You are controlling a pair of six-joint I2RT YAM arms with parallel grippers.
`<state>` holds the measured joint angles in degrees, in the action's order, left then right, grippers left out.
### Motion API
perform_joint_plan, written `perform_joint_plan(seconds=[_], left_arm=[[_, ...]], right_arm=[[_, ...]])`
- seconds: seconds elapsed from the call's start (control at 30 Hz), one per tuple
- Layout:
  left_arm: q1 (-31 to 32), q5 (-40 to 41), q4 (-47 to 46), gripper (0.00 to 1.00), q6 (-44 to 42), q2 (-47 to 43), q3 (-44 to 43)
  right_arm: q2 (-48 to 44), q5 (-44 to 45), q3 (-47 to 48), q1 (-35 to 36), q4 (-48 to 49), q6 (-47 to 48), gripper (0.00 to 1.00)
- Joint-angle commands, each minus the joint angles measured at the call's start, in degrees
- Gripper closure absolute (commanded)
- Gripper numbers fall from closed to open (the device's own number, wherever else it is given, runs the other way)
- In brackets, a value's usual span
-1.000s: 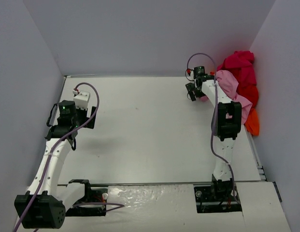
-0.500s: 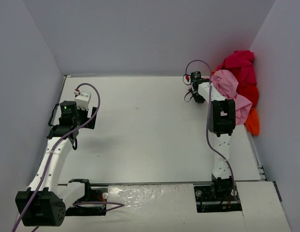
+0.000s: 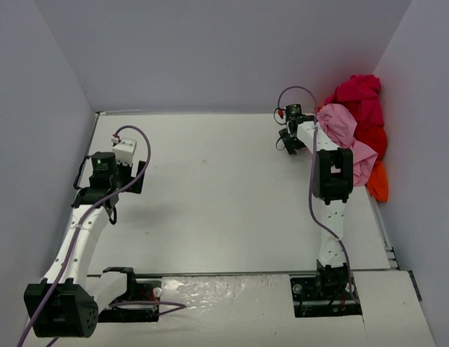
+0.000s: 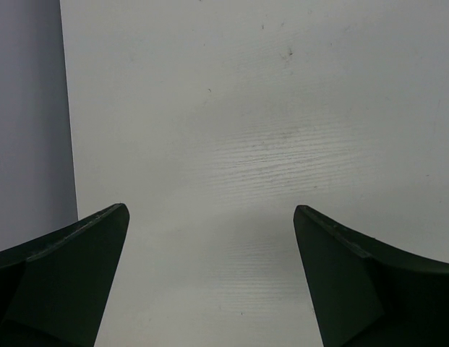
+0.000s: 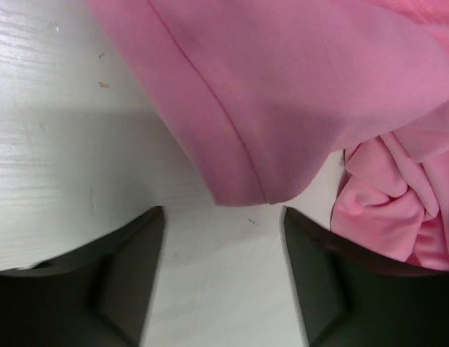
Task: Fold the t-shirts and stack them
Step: Grab the tshirt from the pile
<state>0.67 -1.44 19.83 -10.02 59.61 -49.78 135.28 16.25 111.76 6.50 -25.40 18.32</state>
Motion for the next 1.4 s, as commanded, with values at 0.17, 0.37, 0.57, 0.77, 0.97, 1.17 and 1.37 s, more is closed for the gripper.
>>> perform_joint_plan(seconds=[0.17, 0.37, 0.57, 0.77, 0.97, 1.17, 1.37], left_arm=[[-0.3, 0.9, -3.5, 0.03, -0.8, 0.7, -0.8], [-0.3, 2.6, -4.3, 0.03, -1.0, 0.3, 0.3], [-0.3, 2.6, -3.9, 0.03, -1.0, -0.3, -0.3], [-0.3, 2.5, -4.2, 0.03, -1.0, -0.5, 0.2], [-0.4, 2.7, -4.4, 0.03, -1.0, -0.1, -0.1], [-0.3, 3.3, -4.2, 0.03, -1.1, 0.1, -0.2], [-0.3, 3.5, -4.1, 0.03, -1.2, 1.2, -0.8]], right_arm=[[2.8, 3.0, 8.8, 0.7, -0.6, 1.7, 1.00], [1.1, 3.3, 8.6, 0.6, -0.1, 1.6, 1.00], [-5.1, 2.1, 8.5, 0.9, 0.8, 0.9, 1.00], [-19.5, -3.3, 9.9, 2.0, 1.9, -0.3, 1.00], [-33.7, -18.7, 4.2, 3.2, 4.0, -3.1, 1.00], [-46.5, -30.9, -5.8, 18.0, -1.9, 3.4, 1.00], [-53.0, -44.9, -7.7, 20.8, -8.9, 5.7, 1.00]])
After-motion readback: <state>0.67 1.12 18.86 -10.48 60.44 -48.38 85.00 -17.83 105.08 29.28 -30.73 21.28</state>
